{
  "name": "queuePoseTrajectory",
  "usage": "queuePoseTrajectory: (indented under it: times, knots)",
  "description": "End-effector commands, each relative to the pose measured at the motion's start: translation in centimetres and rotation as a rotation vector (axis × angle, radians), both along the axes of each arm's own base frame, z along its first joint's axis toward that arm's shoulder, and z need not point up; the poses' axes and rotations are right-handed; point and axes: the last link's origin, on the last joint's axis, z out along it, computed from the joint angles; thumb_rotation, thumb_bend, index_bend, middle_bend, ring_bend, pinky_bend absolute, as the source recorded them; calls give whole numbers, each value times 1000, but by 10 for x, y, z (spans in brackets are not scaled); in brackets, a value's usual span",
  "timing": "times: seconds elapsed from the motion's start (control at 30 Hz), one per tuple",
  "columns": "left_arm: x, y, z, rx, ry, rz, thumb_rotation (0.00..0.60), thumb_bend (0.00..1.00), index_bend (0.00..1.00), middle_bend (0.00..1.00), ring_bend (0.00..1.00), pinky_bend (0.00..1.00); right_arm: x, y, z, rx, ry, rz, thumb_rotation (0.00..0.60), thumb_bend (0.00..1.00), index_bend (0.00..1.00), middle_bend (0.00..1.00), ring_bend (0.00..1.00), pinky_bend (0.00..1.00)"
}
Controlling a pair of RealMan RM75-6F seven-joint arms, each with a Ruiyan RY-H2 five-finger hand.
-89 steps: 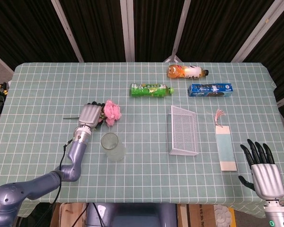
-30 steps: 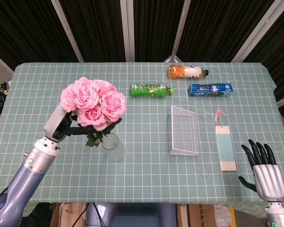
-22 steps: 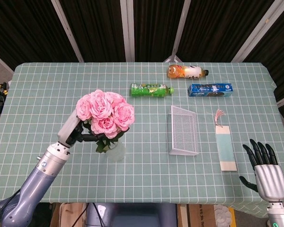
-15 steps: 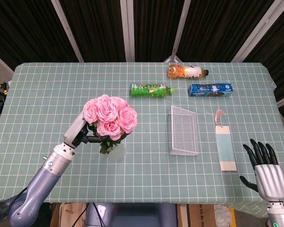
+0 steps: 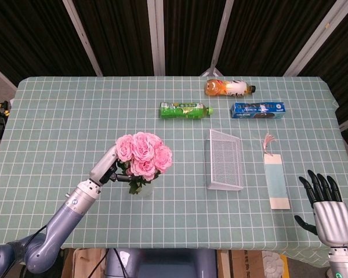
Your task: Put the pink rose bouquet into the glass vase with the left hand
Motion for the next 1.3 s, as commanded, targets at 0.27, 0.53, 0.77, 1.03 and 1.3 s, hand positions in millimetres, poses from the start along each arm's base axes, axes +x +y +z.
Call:
queuePoseTrajectory:
  times: [0.27, 0.53, 0.77, 1.03, 1.3]
  knots:
    - [-11, 1, 1, -81, 123, -47, 600, 158, 95, 58, 0, 101, 0, 1, 0, -2, -1, 2, 600, 154, 143, 36, 0, 0]
    - [-28, -14, 49, 110, 356, -99, 600, 105, 87, 48, 0, 100, 2, 2, 1, -3, -8, 9, 600, 155, 144, 36, 0, 0]
    - [-80, -61, 95, 427, 700, 25, 600, 108, 99, 54, 0, 101, 3, 3, 2, -5, -15, 12, 600, 154, 144, 36, 0, 0]
    - [-146, -112, 91, 567, 1050, 205, 600, 125, 126, 89, 0, 113, 4, 4, 1, -3, -14, 15, 600, 154, 144, 36, 0, 0]
    - [-194, -138, 94, 576, 944, 341, 600, 131, 141, 89, 0, 110, 3, 3, 0, 13, -4, 30, 600, 154, 143, 36, 0, 0]
